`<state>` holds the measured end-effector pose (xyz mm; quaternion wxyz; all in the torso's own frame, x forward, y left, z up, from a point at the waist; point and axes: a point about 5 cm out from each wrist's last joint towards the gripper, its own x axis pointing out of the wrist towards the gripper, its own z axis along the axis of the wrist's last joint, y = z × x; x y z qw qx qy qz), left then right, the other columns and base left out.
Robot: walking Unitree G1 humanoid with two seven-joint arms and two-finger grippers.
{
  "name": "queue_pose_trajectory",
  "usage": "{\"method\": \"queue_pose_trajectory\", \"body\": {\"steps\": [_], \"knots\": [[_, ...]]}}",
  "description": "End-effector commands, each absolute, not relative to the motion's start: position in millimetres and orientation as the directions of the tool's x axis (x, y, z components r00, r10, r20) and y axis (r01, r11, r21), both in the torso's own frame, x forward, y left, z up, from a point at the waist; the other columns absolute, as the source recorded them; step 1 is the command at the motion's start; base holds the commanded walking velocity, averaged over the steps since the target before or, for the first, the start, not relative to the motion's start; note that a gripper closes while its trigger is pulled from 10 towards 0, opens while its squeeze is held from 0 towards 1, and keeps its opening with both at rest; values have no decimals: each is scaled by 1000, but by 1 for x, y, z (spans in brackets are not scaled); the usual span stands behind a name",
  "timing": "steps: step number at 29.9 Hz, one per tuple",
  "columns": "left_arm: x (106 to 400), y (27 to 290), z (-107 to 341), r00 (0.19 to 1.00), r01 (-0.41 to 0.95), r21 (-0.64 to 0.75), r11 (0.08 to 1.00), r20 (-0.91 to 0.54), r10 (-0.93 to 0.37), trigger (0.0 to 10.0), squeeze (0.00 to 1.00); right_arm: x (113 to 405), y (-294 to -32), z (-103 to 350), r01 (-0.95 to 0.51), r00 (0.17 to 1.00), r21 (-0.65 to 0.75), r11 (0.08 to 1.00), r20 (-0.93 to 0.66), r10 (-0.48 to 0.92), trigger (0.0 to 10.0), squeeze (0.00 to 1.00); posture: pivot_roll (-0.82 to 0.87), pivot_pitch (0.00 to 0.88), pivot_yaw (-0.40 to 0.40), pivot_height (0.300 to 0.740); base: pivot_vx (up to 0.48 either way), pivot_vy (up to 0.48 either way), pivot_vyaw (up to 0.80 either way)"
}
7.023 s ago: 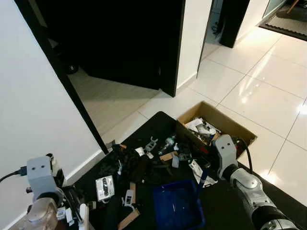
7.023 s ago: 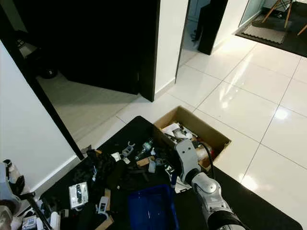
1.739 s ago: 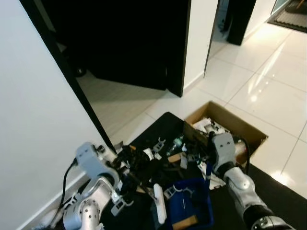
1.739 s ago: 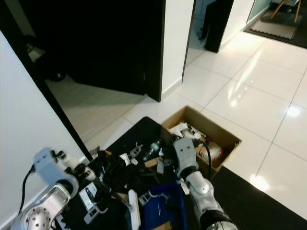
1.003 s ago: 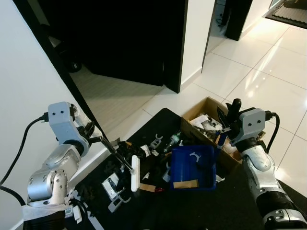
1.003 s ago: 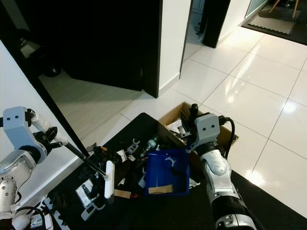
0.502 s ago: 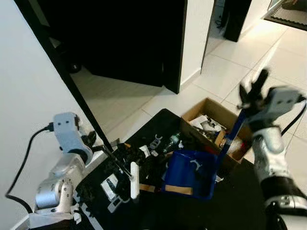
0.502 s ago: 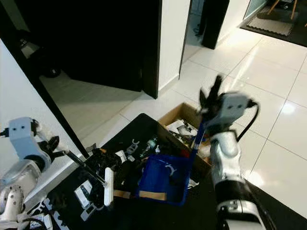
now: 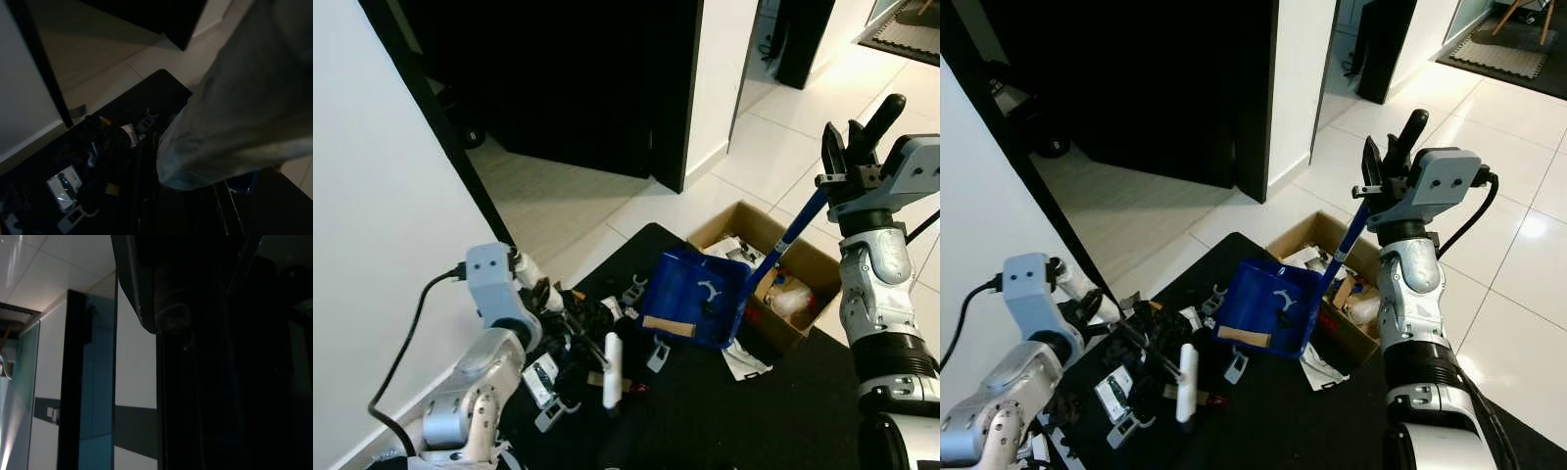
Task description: Sweep floor
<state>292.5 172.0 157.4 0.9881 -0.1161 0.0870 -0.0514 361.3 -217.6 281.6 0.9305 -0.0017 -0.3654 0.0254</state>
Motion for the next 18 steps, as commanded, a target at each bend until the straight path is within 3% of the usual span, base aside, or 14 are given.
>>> {"method": "queue_pose_trajectory", "body": {"steps": [1, 13, 18], "knots": [[288, 168, 156, 979, 75, -231, 970, -169, -115, 10000, 0, 358, -220, 289, -48, 710, -30, 998, 702, 55, 10000, 0, 100, 216, 55, 740, 0, 0, 0], [290, 163, 149, 980, 30, -190, 981, -190, -66, 10000, 0, 353, -225, 309, -39, 664, -20, 999, 747, 41, 10000, 0, 95, 216, 56, 740, 0, 0, 0], [293, 160, 148, 979, 18, -195, 981, -196, -57, 10000, 0, 353, -224, 308, -45, 665, -20, 999, 745, 45, 10000, 0, 94, 217, 59, 740, 152, -319, 0]]}}
